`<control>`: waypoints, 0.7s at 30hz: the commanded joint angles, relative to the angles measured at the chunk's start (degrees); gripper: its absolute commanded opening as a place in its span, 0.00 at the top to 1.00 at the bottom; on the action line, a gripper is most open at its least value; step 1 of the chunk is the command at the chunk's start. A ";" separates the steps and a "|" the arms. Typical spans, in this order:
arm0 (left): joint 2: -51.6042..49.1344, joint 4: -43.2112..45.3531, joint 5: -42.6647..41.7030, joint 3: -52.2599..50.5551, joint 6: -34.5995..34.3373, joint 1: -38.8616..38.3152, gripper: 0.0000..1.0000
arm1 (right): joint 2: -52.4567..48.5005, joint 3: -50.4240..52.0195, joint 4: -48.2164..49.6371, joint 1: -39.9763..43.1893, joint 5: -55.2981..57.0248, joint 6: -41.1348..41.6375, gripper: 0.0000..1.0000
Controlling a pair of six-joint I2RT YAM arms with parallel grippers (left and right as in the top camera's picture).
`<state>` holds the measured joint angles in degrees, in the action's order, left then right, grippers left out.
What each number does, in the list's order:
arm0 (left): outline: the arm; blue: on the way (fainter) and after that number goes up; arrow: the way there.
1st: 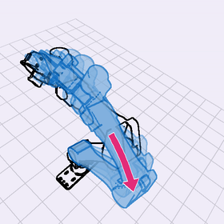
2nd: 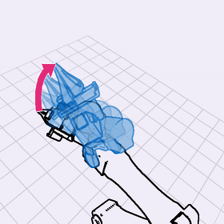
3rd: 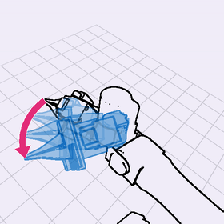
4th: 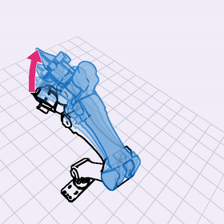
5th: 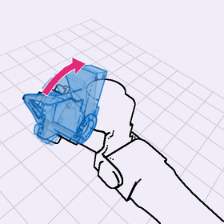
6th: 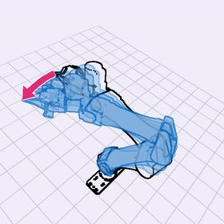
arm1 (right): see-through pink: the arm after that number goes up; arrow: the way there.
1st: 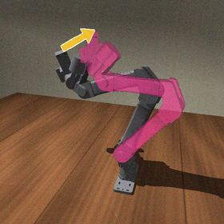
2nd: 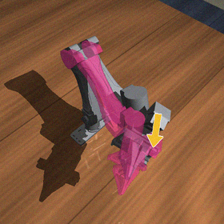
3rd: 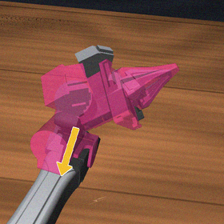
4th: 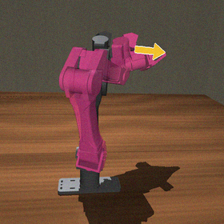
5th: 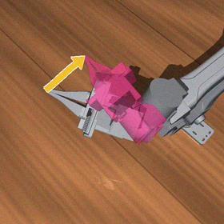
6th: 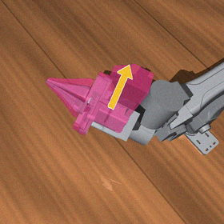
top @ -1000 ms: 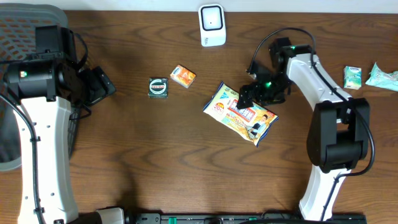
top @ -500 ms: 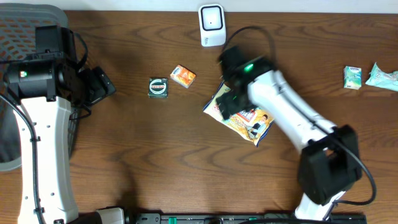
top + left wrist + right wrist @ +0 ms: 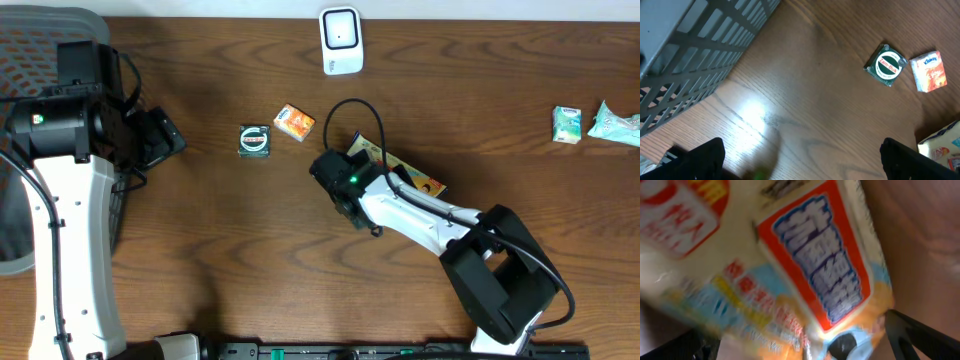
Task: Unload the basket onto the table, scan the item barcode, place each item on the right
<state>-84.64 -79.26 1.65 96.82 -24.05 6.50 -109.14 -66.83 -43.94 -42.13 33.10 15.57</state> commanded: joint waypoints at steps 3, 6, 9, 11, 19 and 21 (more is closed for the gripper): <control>-0.39 -0.17 0.33 -0.22 -0.26 0.13 0.02 | 0.04 4.02 7.43 2.40 -1.95 -8.17 0.01; -0.39 -0.17 0.31 -0.22 -0.26 0.13 0.02 | 0.04 6.36 12.79 4.11 -6.67 -11.58 0.01; -0.39 -0.17 0.33 -0.22 -0.26 0.13 0.02 | 0.04 8.35 16.31 6.08 -8.28 -11.56 0.01; -0.39 -0.17 0.33 -0.22 -0.26 0.13 0.02 | 0.02 9.35 17.86 7.85 -10.51 -11.56 0.01; -0.39 -0.17 0.33 -0.22 -0.26 0.13 0.02 | 0.02 12.22 20.76 18.34 -23.12 -11.56 0.32; -0.39 -0.17 0.31 -0.22 -0.26 0.13 0.02 | 0.02 12.22 20.59 19.82 -25.53 -11.56 0.55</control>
<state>-84.66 -79.26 1.65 96.82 -24.05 6.50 -105.78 -58.22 -21.32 -25.36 16.47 4.84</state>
